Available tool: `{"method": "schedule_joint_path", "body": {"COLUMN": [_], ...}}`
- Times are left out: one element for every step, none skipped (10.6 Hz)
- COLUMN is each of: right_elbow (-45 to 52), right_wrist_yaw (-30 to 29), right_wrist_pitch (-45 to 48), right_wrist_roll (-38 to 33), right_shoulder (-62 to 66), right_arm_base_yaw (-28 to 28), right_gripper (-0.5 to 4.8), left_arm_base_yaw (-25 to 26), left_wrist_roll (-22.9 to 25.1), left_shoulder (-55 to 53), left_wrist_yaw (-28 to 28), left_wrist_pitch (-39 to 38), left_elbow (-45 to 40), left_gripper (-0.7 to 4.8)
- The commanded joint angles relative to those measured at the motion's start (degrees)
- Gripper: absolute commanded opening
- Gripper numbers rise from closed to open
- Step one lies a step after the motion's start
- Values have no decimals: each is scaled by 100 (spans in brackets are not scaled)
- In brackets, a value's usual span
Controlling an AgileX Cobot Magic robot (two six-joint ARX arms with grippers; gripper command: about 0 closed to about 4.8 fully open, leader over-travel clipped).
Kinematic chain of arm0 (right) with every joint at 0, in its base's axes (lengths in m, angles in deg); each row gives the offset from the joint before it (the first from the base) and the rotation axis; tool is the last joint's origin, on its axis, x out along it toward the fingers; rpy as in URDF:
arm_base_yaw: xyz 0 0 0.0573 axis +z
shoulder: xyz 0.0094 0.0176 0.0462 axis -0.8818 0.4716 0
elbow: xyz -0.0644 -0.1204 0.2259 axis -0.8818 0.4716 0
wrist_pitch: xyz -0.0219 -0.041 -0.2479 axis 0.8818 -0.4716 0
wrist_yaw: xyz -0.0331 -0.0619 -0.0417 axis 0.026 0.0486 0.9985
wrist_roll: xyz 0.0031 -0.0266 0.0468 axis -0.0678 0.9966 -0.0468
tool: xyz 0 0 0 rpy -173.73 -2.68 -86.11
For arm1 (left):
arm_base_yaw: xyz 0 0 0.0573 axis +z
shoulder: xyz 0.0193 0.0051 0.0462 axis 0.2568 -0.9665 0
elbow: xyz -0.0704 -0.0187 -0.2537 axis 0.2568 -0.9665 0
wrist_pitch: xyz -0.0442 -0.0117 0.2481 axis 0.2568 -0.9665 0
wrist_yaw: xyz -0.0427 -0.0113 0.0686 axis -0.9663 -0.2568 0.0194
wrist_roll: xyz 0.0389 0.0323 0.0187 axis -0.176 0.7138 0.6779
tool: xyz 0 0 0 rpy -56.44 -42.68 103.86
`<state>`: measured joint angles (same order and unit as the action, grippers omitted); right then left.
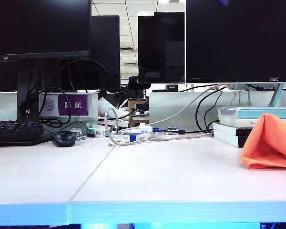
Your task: Wipe the table from left to right using the rag.
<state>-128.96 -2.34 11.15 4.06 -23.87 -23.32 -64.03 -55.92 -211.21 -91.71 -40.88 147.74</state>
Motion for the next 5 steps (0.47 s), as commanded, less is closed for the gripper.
{"method": "schedule_joint_path", "body": {"right_elbow": [820,3073,4013,5112,5523], "right_wrist_yaw": [-925,-1504,-1471,-1279,-1268], "right_wrist_pitch": [1499,3370,4096,4693,4846], "right_wrist_roll": [402,518,518,428,407], "right_shoulder": [-372,-1259,-1626,-2041,-2173], "right_arm_base_yaw": [9,9,4,-2,-4], "right_gripper": [-1,-1,-1,-1,-1], "left_arm_base_yaw": [289,667,887,1187,1268], "left_wrist_roll": [407,1318,1449,1458,1589], "left_shoulder": [745,1779,2166,2664,2863], "left_wrist_yaw": [249,1187,1270,1274,1279], "left_wrist_pitch": [-260,-1180,-1596,-2046,-2155], "left_elbow": [31,31,31,31,31], "left_gripper": [51,51,51,51,51]}}
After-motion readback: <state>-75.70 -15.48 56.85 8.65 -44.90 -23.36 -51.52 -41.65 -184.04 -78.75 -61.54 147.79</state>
